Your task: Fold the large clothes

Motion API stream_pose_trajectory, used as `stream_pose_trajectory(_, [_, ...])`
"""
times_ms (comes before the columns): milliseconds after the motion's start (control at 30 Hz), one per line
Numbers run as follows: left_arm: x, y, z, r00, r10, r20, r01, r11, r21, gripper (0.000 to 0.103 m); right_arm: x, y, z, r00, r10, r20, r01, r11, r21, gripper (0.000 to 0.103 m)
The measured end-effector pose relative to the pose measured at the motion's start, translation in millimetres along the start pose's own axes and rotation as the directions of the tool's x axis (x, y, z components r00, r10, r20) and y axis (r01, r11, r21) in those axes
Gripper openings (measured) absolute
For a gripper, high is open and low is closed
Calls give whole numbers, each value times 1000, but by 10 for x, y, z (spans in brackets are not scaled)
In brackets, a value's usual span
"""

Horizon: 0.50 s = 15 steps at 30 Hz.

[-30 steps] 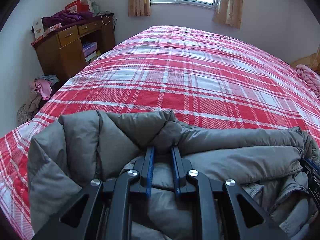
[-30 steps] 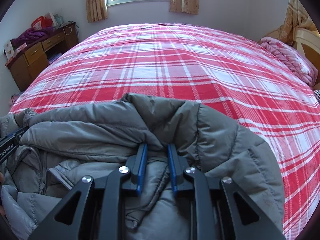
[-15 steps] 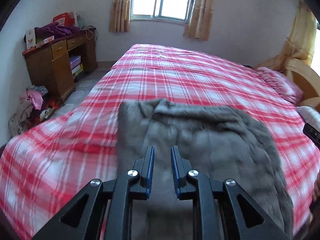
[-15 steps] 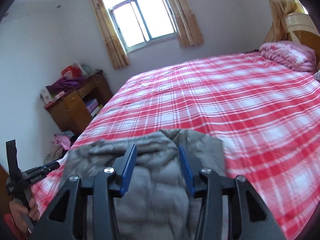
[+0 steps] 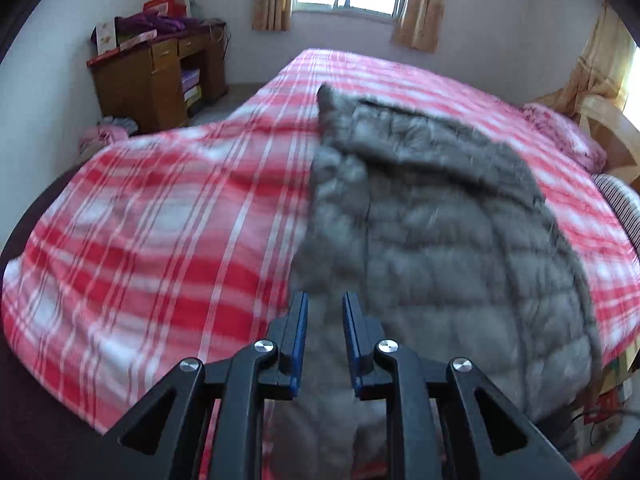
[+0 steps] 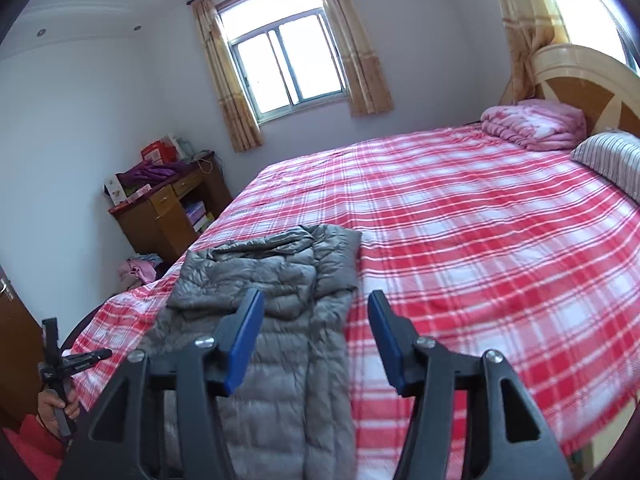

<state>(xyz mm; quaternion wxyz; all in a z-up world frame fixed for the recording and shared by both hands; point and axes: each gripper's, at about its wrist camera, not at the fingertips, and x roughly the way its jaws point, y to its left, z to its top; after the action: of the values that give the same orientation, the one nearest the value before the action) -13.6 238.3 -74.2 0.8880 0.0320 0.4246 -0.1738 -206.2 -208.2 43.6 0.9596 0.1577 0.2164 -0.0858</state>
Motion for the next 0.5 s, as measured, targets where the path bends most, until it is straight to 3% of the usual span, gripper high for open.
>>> stream_pose_trajectory(67, [11, 63, -222, 1000, 6, -23, -7, 1000, -23, 19, -179, -4, -59, 1000, -2, 9, 2, 1000, -27, 57])
stream_pose_trajectory(167, [65, 129, -455, 998, -46, -49, 42, 996, -80, 19, -279, -40, -266, 999, 24, -40, -26, 998, -50, 77])
stream_pose_trajectory(267, [106, 148, -619, 994, -78, -72, 69, 991, -116, 19, -48, -64, -662, 990, -3, -138, -4, 999, -54, 78])
stream_pose_trajectory(367, [137, 124, -708, 996, -43, -75, 36, 995, -97, 20, 263, -70, -1045, 969, -41, -243, 25, 997, -69, 78])
stream_pose_trajectory(500, [165, 123, -759, 996, -44, -84, 35, 994, -100, 23, 509, -145, -1404, 949, -44, -311, 34, 999, -35, 78])
